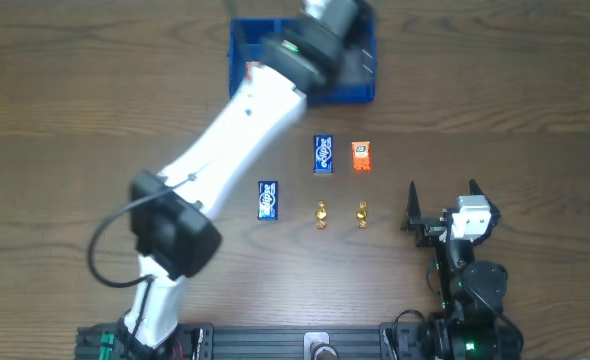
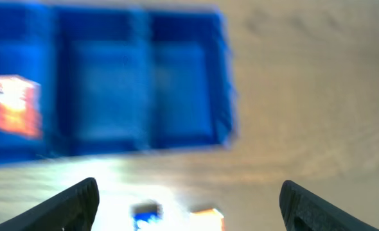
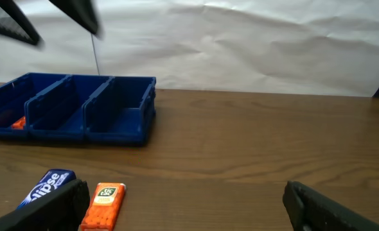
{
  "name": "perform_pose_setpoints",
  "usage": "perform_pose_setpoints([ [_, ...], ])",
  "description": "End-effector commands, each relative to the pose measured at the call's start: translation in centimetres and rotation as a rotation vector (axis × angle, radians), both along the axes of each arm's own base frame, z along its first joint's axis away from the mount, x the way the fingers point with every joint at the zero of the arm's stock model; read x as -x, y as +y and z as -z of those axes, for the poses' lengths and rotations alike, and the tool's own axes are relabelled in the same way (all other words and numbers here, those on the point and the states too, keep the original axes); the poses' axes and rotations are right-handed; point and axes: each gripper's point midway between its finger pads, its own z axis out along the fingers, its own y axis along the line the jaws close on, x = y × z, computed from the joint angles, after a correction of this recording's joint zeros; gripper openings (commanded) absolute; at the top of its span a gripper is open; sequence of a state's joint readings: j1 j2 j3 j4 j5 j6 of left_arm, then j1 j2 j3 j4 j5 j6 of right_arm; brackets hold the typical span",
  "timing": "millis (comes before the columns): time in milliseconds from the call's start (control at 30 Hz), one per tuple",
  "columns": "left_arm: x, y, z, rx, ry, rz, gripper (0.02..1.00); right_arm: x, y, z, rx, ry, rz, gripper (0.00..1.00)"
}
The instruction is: Sort Candies Into Trays
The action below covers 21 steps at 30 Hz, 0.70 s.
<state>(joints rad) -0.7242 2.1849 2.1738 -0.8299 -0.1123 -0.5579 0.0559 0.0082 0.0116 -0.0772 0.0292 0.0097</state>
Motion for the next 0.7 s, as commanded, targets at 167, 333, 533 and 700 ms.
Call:
perform_pose_setpoints([
  [167,4.9,-5.5,14.7,-0.109,0.219,-0.059,0.866,0.0,0.3,0.1,0.014,0.000,-0.013,0.998],
  [333,6.1,-5.8,17.3,-0.126,0.266,-0.097,0.851,0.0,0.3,0.1,0.014,0.000,-0.013,0.998],
  [533,6.8,-5.5,17.6,-0.138,0.294,-0.101,0.807,0.0,0.3,0.1,0.014,0.000,-0.013,0.998],
  [700,8.0,-5.1,18.1,-0.150,0.352,-0.096,0.759,0.0,0.3,0.1,0.014,0.000,-0.013,0.998],
])
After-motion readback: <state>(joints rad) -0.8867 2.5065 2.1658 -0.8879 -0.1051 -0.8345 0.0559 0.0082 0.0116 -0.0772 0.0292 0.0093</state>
